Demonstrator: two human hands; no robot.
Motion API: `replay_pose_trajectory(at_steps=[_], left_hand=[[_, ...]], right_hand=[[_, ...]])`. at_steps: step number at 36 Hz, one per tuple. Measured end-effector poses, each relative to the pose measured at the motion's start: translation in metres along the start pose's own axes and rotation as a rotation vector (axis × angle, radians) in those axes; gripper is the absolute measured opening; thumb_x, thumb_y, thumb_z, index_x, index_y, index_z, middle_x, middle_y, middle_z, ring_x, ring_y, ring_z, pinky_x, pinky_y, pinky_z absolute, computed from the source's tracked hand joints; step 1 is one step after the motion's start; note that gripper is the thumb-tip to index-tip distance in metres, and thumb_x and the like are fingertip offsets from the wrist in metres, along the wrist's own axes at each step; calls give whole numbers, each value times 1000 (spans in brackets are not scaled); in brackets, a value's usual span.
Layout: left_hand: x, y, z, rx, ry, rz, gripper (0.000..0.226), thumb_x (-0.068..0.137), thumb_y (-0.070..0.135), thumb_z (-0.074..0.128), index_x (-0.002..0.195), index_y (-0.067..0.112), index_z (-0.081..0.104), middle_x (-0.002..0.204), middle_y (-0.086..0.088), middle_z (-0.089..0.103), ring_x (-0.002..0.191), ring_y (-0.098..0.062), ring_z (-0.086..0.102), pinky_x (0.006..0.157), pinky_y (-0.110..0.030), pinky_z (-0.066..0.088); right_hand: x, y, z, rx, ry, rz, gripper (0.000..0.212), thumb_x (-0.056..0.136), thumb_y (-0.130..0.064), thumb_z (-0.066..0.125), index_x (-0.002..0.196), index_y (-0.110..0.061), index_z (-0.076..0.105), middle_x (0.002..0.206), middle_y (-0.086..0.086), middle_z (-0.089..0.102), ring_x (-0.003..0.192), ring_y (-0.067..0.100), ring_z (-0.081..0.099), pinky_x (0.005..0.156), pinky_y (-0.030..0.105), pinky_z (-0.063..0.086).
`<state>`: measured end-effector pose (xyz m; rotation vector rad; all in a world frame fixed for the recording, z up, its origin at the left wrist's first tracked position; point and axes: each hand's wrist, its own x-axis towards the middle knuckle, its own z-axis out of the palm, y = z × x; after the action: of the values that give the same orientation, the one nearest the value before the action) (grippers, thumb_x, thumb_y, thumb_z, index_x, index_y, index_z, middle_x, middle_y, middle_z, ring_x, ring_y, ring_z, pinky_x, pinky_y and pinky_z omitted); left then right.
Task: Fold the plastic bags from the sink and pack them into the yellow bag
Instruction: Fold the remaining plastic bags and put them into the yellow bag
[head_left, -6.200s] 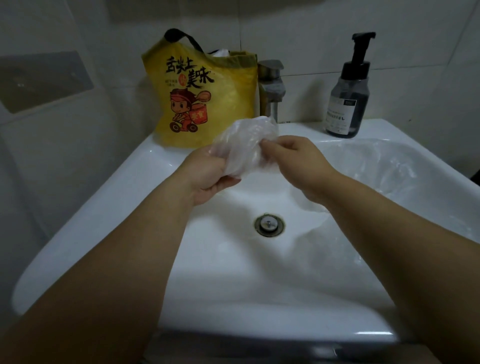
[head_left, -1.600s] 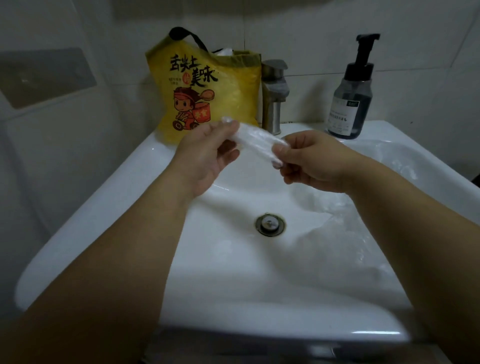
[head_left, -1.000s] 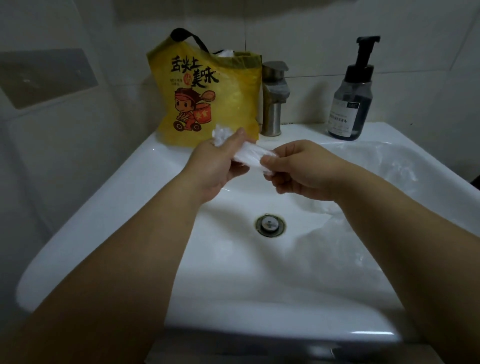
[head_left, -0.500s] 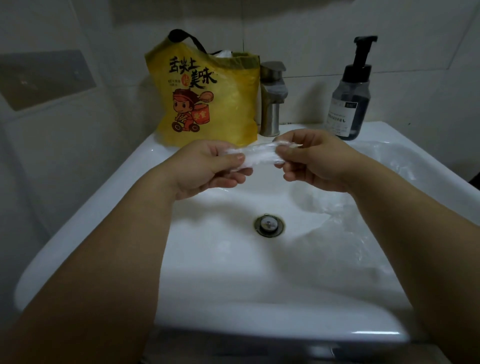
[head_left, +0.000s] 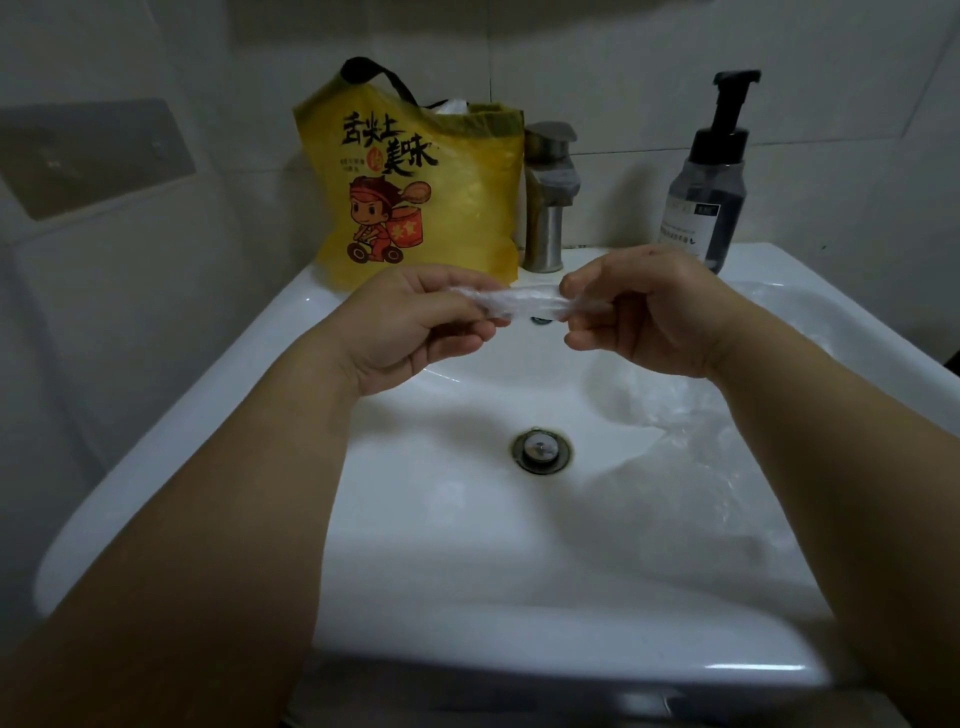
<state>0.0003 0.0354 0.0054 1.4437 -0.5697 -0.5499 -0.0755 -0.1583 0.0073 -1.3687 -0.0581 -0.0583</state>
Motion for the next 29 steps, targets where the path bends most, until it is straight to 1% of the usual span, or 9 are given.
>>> replay_pose_trajectory(at_steps=[1,4,7,9,13,17,22,26,29], left_hand=[[0,0,0,0,5,4,23,91,-8,50,93,7,67,72,-7,73,55,-5,64,53,-12,53],[-1,1,1,-9,6,13,13,82,1,61,90,6,69,68,-5,71,58,-6,64,55,-13,54],[1,0,3,4,51,20,16,67,18,69,80,8,71,62,-2,67,57,-6,64,53,-13,53],[3,-2,2,96,72,43,3,76,10,70,79,10,72,61,2,67,58,-5,64,55,-11,52],[4,-3,-2,164,86,53,13,84,0,67,89,12,70,65,4,68,61,-4,65,60,-11,52],[6,-7,-5,280,51,77,16,88,0,63,94,13,71,80,-2,65,66,-4,63,66,-13,52],[8,-12,-3,454,74,131,15,93,5,59,92,19,65,86,-2,58,68,-2,60,68,-13,52],[10,-6,2,119,171,195,7,90,15,61,96,13,58,79,3,57,68,0,58,68,-16,53],[12,-8,13,-119,55,142,59,64,47,69,110,13,55,103,-1,64,98,-14,62,80,-25,55]], right_hand=[[0,-1,1,-5,-23,1,10,79,-2,61,70,1,62,57,8,47,51,15,53,52,22,55],[-1,0,1,-102,-15,-10,21,72,-18,70,74,0,61,59,7,50,53,13,55,55,20,55],[0,2,2,-156,45,-44,17,67,-12,68,78,0,63,77,15,59,65,17,61,57,19,55],[0,3,3,-171,91,-41,12,74,-2,68,81,-4,59,91,19,59,80,25,63,57,20,56],[0,3,2,-216,122,20,22,80,4,65,96,-9,57,110,20,58,87,25,63,58,20,56],[-1,2,1,-392,111,96,25,82,1,66,106,-4,64,101,12,61,73,15,64,61,19,57],[-3,4,4,-613,99,128,7,87,-10,66,90,-5,68,77,8,64,60,9,61,57,18,55],[-2,2,4,-544,140,40,10,89,-15,63,90,-6,67,75,5,63,56,5,60,56,17,53],[0,6,11,-354,128,-15,16,91,-12,59,95,2,65,75,8,60,58,10,56,56,18,53]])
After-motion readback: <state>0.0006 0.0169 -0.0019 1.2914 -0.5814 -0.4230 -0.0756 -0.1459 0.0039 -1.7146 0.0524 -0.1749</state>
